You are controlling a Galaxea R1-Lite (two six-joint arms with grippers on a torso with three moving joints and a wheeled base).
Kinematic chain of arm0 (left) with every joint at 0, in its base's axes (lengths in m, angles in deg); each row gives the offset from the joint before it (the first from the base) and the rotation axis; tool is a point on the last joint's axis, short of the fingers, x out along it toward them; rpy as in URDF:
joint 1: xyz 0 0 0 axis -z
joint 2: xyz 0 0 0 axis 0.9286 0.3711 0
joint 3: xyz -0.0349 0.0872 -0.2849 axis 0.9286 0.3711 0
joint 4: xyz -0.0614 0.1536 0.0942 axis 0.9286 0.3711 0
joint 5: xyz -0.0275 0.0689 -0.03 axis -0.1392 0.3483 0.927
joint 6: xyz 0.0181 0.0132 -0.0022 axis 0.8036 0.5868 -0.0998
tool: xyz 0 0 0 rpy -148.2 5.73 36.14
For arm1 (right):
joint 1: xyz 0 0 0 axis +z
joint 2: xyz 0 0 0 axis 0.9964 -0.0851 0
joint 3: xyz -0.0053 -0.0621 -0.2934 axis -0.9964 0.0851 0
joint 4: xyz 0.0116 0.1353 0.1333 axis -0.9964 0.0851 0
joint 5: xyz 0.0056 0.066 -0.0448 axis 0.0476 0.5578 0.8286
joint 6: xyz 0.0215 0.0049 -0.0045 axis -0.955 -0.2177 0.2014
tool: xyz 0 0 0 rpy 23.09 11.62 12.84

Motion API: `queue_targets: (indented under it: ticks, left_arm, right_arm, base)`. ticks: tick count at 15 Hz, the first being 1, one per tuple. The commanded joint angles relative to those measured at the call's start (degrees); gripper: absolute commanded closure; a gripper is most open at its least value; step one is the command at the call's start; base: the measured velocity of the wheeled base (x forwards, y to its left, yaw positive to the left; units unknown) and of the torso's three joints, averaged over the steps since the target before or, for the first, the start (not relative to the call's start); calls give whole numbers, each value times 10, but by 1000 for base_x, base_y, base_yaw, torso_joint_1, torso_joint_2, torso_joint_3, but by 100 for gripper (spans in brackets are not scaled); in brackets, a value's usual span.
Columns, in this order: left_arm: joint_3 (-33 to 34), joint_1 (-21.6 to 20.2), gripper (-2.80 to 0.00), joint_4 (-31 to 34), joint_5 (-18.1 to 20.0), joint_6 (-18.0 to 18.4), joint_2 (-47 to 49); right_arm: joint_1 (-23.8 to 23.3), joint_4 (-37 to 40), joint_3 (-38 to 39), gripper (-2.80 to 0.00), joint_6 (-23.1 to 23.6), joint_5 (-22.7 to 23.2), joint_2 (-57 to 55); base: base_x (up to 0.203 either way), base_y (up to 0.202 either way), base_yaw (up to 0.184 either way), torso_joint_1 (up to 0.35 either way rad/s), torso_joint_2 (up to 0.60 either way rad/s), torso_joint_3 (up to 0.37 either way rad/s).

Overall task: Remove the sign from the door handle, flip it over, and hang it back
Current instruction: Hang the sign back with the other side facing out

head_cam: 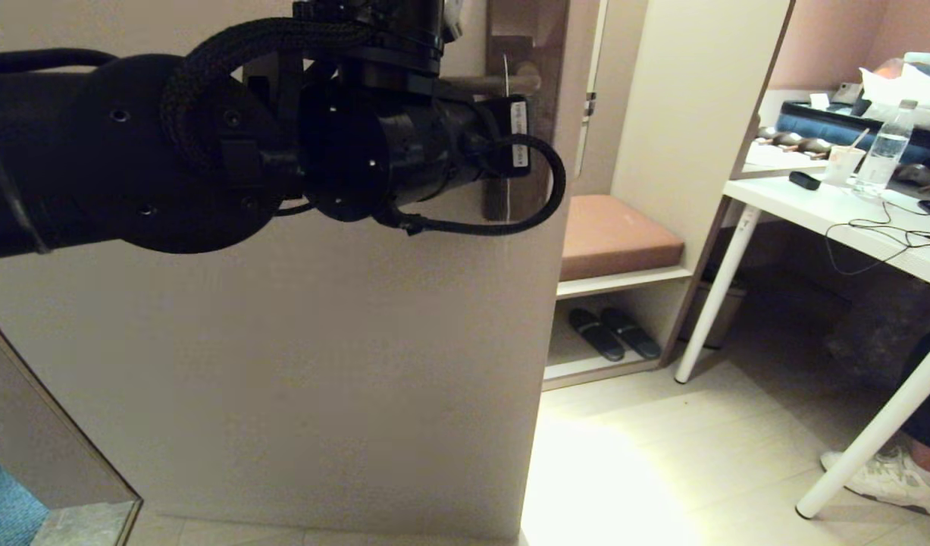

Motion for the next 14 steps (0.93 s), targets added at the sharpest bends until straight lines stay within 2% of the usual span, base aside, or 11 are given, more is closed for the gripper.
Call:
queue_targets:
  ticks: [1,7,14]
  left_arm:
    - [-2,5,0,0,-2,0,5]
    - [-4,24,0,-1,-2,0,7]
    - [-17,28,0,-37,0,-1,23]
  right_arm:
    - [0,1,0,0,0,0,0]
    - [0,1,0,0,0,0,0]
    - [0,1,0,0,0,0,0]
  base:
    - [0,0,0,0,0,0]
    - [0,0,0,0,0,0]
    - [0,0,0,0,0,0]
